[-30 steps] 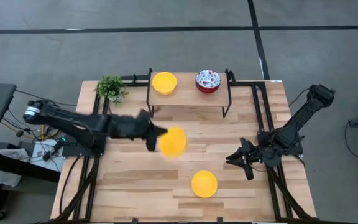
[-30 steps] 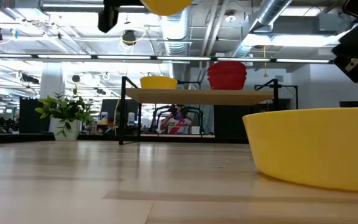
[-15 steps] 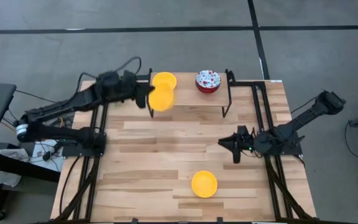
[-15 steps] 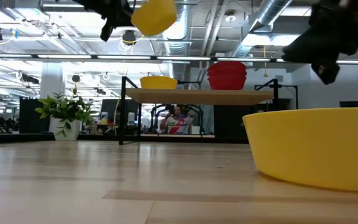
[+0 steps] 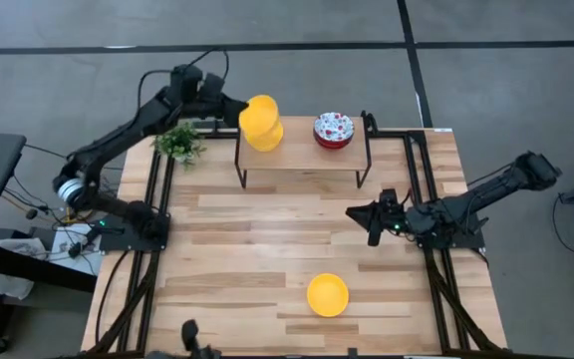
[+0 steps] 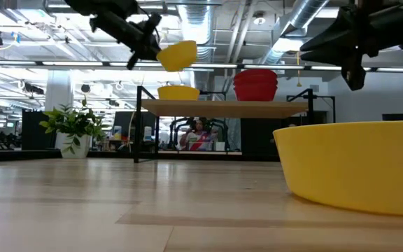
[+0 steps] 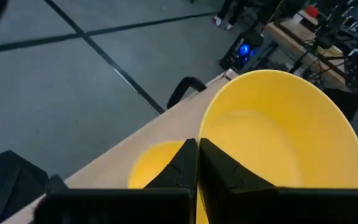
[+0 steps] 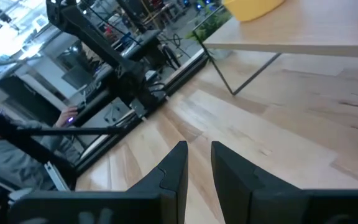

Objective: Pick & Place Mini bowls
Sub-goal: Stack the left yellow bowl on top of the yellow bowl on the shelf

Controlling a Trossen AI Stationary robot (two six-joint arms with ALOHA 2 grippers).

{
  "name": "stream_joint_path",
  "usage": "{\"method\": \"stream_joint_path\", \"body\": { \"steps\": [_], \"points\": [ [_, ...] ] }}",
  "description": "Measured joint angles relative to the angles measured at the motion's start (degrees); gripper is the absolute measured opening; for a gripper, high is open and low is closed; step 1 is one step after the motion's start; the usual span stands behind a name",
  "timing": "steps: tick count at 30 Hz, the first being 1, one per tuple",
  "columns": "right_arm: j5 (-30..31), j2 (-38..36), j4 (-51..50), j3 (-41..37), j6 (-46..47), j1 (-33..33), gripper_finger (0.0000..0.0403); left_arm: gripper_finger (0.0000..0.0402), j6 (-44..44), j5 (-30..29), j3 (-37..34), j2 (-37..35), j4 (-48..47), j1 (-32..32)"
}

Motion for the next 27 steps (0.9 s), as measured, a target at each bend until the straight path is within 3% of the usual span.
{"method": "stream_joint_path", "body": {
  "steps": [5, 9, 27],
  "points": [
    [-0.01, 0.00, -0.02, 0.00, 1.02, -1.33, 0.0061, 0.0004, 2.83, 2.56, 5.80, 6.82, -3.77, 1.78],
    [0.00, 0.00, -0.02, 0.00, 1.05, -2.01, 0.0061, 0.0004, 5.34, 2.54, 6.33, 9.29, -5.69, 1.77],
    [0.05, 0.00, -0.24, 0.00, 1.08, -1.99, 0.0061, 0.0017, 10.28, -0.63, 6.33, 10.27, -10.58, 2.67]
  ]
}}
